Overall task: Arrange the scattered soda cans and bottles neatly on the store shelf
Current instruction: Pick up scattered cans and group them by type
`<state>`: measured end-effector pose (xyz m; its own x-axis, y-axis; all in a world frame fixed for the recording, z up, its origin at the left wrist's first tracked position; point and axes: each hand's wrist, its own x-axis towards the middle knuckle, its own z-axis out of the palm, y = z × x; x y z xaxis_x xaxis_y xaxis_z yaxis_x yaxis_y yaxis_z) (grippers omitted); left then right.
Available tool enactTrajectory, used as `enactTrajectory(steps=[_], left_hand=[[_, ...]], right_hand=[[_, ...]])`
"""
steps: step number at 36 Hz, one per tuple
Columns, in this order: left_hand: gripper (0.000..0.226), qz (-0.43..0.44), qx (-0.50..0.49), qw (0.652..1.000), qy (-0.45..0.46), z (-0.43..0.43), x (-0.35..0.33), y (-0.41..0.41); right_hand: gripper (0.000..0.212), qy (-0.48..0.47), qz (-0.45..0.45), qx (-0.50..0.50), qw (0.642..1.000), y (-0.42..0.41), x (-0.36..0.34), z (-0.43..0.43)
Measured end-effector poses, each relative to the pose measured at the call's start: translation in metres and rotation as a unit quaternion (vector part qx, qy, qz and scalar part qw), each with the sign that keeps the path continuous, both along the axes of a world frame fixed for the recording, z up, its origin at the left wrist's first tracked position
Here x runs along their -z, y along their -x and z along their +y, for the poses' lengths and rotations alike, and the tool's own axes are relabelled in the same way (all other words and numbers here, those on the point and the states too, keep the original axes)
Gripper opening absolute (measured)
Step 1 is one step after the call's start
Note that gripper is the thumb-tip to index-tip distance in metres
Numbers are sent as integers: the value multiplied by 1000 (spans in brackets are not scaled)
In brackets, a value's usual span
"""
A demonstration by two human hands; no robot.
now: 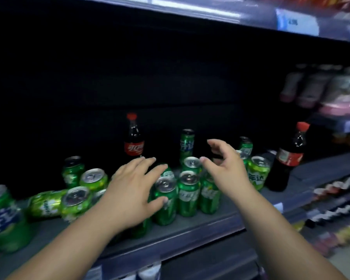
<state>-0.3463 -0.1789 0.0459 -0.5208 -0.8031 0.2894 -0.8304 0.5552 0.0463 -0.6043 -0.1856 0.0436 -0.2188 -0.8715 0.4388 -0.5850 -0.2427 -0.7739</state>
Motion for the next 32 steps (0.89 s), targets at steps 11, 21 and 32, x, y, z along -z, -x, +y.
enactTrajectory(steps=[11, 21, 32], left_hand=[[91, -37, -64, 996, -57, -29, 15, 35], [85, -33, -74, 991, -105, -22, 10, 37], [70, 4, -77, 995, -58, -30, 24, 32]], right_hand=[[58, -50, -67, -74, 994, 47, 14, -115], [77, -83, -118, -126, 981, 28, 41, -176], [70, -60, -165, -115, 978, 26, 61, -187]])
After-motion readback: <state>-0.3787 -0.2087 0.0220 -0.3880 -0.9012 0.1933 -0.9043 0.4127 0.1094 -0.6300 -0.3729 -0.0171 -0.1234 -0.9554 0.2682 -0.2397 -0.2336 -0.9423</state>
